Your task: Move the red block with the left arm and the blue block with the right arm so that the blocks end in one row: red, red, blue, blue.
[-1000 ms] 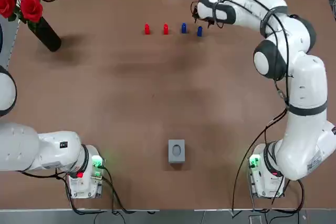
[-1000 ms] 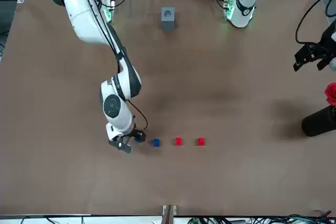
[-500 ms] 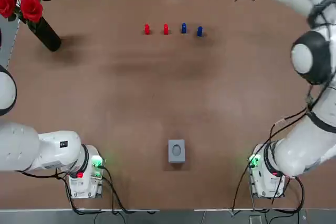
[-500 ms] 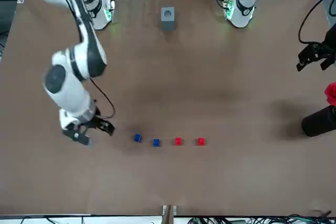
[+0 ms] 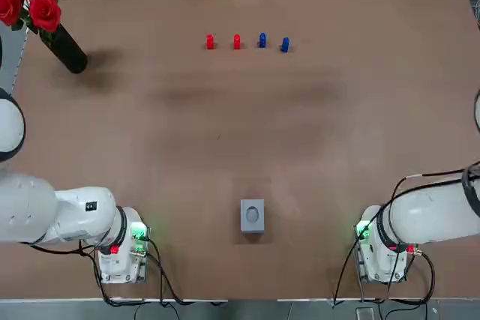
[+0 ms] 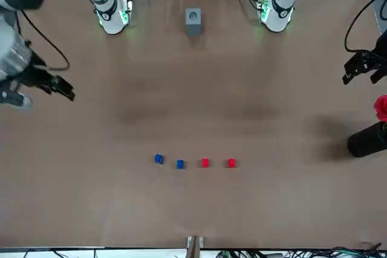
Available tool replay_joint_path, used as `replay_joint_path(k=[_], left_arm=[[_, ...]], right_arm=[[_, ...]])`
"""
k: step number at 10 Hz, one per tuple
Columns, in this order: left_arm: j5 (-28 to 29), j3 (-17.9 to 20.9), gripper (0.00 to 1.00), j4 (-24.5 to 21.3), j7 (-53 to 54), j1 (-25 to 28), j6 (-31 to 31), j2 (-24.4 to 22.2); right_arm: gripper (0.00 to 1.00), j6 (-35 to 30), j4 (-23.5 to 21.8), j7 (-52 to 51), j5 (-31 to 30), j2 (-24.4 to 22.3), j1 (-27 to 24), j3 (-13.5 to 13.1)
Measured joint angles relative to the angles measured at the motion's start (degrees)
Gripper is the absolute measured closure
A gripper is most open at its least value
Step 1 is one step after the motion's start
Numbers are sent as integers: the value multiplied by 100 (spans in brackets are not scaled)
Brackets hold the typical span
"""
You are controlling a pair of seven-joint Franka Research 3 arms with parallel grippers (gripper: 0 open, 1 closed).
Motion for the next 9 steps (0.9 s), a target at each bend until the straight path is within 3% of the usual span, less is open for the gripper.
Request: replay_joint_path(k=[2, 5, 9], left_arm=[[7, 0, 1, 399, 0, 0, -148, 270], [7, -8, 1, 582, -101, -29, -452, 381], [7, -9, 1, 607, -294, -27, -607, 381]], right_arm=[[0, -381, -60, -728, -258, -425, -180, -181], [0, -725, -100, -1677, -409, -708, -207, -572], [0, -777, -179, -1815, -493, -722, -191, -528]])
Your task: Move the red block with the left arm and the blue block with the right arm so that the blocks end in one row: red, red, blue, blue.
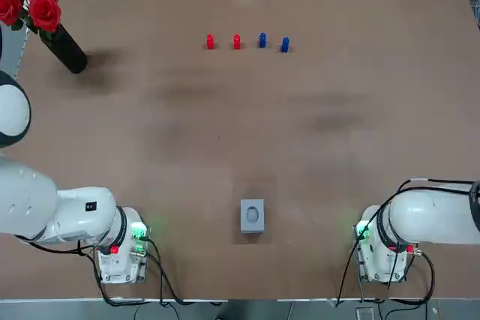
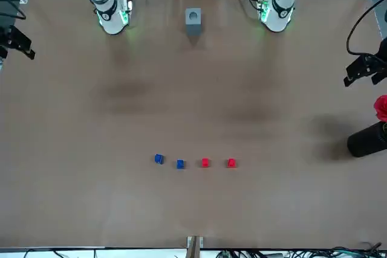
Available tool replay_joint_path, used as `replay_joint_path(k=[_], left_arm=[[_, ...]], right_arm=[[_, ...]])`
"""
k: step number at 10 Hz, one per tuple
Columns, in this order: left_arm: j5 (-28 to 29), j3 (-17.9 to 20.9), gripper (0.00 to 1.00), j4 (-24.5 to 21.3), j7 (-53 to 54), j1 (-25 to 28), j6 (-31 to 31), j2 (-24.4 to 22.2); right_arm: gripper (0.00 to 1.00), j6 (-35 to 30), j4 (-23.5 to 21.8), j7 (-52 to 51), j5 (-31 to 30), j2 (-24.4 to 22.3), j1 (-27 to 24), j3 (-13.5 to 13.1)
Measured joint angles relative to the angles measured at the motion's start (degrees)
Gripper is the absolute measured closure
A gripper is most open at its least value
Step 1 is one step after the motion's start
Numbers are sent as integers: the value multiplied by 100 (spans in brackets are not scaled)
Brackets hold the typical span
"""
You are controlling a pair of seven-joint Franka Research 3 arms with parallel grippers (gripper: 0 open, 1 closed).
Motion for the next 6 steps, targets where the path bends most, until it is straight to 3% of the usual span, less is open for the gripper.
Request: replay_joint_path(k=[6], left_arm=[[37, -2, 1, 0, -2, -10, -5, 1]], right_arm=[[0, 0, -38, 0, -2, -22, 6, 27]])
